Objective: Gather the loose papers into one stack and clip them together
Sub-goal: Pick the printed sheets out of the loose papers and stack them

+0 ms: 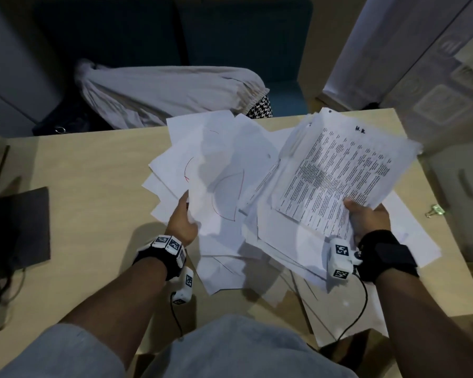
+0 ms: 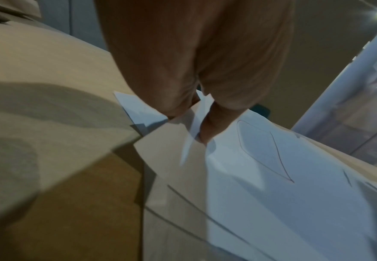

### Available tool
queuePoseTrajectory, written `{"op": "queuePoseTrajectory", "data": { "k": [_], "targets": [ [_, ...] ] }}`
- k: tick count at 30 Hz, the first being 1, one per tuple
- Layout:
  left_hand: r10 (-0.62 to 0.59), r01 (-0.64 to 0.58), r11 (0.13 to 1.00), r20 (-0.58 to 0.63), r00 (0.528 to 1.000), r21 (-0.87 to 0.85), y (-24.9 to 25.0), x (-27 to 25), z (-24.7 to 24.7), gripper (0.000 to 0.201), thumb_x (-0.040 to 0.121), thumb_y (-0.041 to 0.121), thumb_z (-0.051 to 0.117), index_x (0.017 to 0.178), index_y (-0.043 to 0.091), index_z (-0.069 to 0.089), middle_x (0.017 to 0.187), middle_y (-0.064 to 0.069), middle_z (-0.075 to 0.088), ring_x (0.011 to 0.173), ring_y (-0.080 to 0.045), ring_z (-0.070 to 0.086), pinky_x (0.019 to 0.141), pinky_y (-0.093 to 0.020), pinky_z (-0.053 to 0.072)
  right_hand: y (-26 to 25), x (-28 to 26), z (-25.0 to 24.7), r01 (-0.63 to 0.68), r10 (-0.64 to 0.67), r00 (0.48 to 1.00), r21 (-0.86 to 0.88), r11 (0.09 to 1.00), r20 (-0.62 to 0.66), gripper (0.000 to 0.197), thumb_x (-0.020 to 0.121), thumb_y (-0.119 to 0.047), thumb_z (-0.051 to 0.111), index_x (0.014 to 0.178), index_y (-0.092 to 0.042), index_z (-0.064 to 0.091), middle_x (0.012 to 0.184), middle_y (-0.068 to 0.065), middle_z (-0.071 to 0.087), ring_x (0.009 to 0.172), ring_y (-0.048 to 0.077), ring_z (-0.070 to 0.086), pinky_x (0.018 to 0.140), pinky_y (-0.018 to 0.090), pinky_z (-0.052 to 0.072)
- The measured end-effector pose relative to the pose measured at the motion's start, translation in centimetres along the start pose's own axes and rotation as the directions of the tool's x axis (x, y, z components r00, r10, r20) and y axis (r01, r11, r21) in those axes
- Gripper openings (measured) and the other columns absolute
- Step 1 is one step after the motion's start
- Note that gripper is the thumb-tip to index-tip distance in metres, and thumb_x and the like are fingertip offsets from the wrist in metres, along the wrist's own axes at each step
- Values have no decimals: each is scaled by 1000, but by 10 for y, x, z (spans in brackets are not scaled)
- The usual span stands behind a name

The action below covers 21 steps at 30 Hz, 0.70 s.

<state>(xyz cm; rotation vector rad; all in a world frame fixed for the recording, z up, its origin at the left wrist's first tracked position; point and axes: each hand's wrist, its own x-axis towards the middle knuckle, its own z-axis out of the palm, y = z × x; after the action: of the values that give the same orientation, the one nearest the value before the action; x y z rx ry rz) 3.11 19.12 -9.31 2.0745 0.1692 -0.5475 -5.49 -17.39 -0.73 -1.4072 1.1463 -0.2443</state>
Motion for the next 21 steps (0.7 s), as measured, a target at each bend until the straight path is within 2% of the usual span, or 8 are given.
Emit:
{"op": "queuePoseTrajectory", "data": {
  "k": [3, 5, 7, 9, 14, 16, 19, 21],
  "targets": [
    [-52, 53, 998, 22, 998, -16, 0, 1, 8, 83, 85, -1, 59, 151, 25, 16, 150, -10, 36, 140, -24, 34, 108, -31, 35, 7, 1, -4, -23, 24, 1000, -57, 998, 13, 43, 79, -22, 74, 116, -6, 60, 106, 14, 67, 89, 30, 61, 76, 32, 45],
    [-100, 101, 992, 25, 995, -69, 2, 3, 13, 78, 88, 9, 61, 149, 29, 18, 148, -13, 39, 137, -24, 38, 109, -37, 36, 11, 2, -8, -30, 31, 999, -80, 996, 9, 43, 76, -20, 75, 113, -2, 62, 107, 20, 68, 86, 28, 63, 76, 33, 47],
    [-102, 101, 995, 12, 995, 17, 2, 6, 14, 62, 90, 19, 60, 144, 25, 32, 135, -12, 52, 126, -29, 50, 104, -37, 40, 17, 2, -12, -55, 55, 998, -93, 994, 0, 48, 73, -21, 76, 113, -1, 62, 104, 21, 68, 84, 30, 64, 76, 37, 51],
    [-42, 38, 991, 30, 999, 127, 9, 3, 15, 45, 92, 13, 52, 136, 18, 43, 115, -9, 59, 113, -33, 56, 94, -31, 42, 24, 1, -13, -84, 86, 996, -87, 993, 22, 49, 73, -22, 77, 115, -3, 60, 108, 20, 67, 93, 37, 66, 84, 42, 54],
    [39, -21, 996, 207, 977, -91, 35, -10, 28, 53, 88, -8, 43, 132, 21, 49, 128, 1, 59, 119, -20, 55, 107, -37, 41, 32, -12, 5, -121, 126, 983, -42, 992, 132, 37, 79, -6, 71, 115, -3, 61, 102, 11, 65, 71, 18, 60, 49, 16, 47],
    [34, 26, 976, 265, 964, -217, 47, -15, 36, 47, 91, -5, 51, 131, 21, 51, 126, -1, 62, 115, -20, 59, 100, -39, 48, 39, -13, 15, -135, 140, 979, -43, 990, 149, 39, 77, -10, 75, 114, -5, 63, 103, 8, 66, 82, 22, 63, 58, 20, 46],
    [-3, 122, 936, 336, 942, -332, 67, -20, 44, 44, 92, -2, 54, 131, 18, 49, 116, -8, 67, 98, -20, 67, 76, -32, 58, 45, -11, 21, -168, 165, 973, 8, 986, 164, 46, 76, -16, 77, 118, -6, 60, 107, 7, 65, 108, 28, 59, 87, 33, 46],
    [-44, 181, 928, 386, 922, -326, 76, -21, 48, 46, 90, -7, 52, 129, 18, 48, 112, -15, 67, 92, -28, 67, 75, -37, 57, 45, -10, 21, -194, 185, 964, 31, 981, 192, 50, 79, -15, 75, 124, -7, 56, 116, 7, 62, 114, 25, 54, 104, 39, 40]
  ]
}}
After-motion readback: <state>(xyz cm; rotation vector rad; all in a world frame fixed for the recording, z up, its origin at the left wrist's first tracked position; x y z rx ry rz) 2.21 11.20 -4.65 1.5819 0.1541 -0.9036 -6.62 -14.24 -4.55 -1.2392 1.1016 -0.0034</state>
